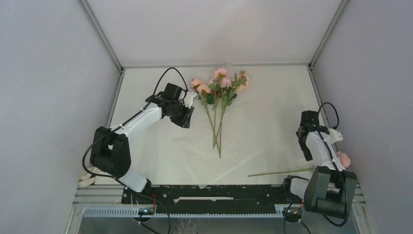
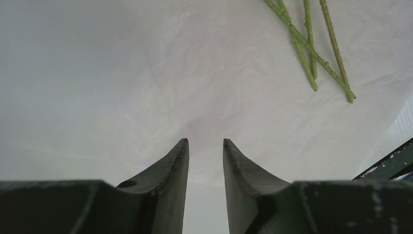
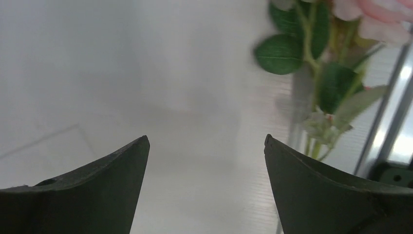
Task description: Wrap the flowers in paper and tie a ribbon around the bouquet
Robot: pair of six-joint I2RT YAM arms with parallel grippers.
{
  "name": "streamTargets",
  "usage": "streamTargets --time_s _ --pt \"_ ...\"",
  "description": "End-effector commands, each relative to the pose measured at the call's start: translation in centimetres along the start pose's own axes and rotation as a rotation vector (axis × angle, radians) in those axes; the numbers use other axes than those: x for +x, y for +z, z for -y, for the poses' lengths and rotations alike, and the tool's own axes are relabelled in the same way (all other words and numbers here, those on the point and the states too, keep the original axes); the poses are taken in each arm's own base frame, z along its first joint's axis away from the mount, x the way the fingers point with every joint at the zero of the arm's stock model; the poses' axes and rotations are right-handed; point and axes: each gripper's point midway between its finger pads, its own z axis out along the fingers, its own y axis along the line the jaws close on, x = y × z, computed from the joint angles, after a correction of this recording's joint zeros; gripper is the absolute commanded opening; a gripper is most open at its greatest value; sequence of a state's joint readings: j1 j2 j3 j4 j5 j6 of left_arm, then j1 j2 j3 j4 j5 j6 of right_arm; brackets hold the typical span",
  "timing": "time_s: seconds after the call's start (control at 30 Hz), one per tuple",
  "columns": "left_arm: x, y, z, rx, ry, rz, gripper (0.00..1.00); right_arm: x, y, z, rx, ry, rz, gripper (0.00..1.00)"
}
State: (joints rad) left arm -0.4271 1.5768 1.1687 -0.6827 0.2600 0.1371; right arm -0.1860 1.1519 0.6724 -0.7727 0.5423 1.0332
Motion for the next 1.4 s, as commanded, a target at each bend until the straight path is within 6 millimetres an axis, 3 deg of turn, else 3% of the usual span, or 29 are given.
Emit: streamTargets --time_s 0.0,0.23,0.43,0.63,0.77,0.83,0.9,0.93,1.0,1.1,1.23,1.3,1.37 --pt "-1.8 -2.0 -0.7 -0.013 0.014 0.063 0.37 -0.3 0.3 2.4 0.109 0.131 -0.018 0.98" --pt "-1.8 -2.2 -0.6 -0.011 0.015 0.068 0.4 -1.5 0.1 5.5 0.204 0.257 0.021 1.0" --pt "-1.7 -1.8 -0.6 -0.004 0.011 0.057 0.42 -3.9 -1.2 7.6 0.242 0.286 0.128 1.0" --pt "-1.4 -1.6 -0.4 0.01 0.009 0.042 0.45 -1.3 1.1 10.1 0.383 0.377 -0.036 1.0" --pt "-1.3 -1.5 -0.5 0.009 0.01 0.041 0.47 0.2 3.1 8.5 0.33 0.363 -0.129 0.97" --pt "-1.4 -1.4 -0.5 0.011 0.009 0.04 0.47 0.9 4.3 6.7 0.25 0.336 -0.177 0.85" --pt "-1.3 -1.4 -0.5 0.01 0.008 0.036 0.47 1.6 5.0 5.9 0.228 0.304 -0.218 0.49" --pt "-1.3 -1.4 -0.5 0.009 0.008 0.036 0.47 1.8 5.2 5.8 0.227 0.282 -0.227 0.39" --pt "-1.3 -1.5 -0.6 0.004 0.011 0.038 0.48 1.8 5.5 5.4 0.206 0.236 -0.225 0.35" --pt "-1.5 -1.7 -0.8 -0.001 0.009 0.043 0.48 0.4 5.1 3.2 0.082 0.136 -0.158 0.22" --pt "-1.6 -1.9 -0.9 0.0 0.01 0.049 0.49 -3.7 2.0 1.0 -0.052 0.012 0.087 0.06" --pt "-1.6 -1.9 -1.0 0.004 0.007 0.052 0.49 -5.8 -1.0 -0.7 -0.16 -0.081 0.228 0.0" --pt "-1.6 -2.0 -1.2 0.015 -0.004 0.055 0.49 -8.0 -4.5 -2.2 -0.286 -0.158 0.37 0.0"
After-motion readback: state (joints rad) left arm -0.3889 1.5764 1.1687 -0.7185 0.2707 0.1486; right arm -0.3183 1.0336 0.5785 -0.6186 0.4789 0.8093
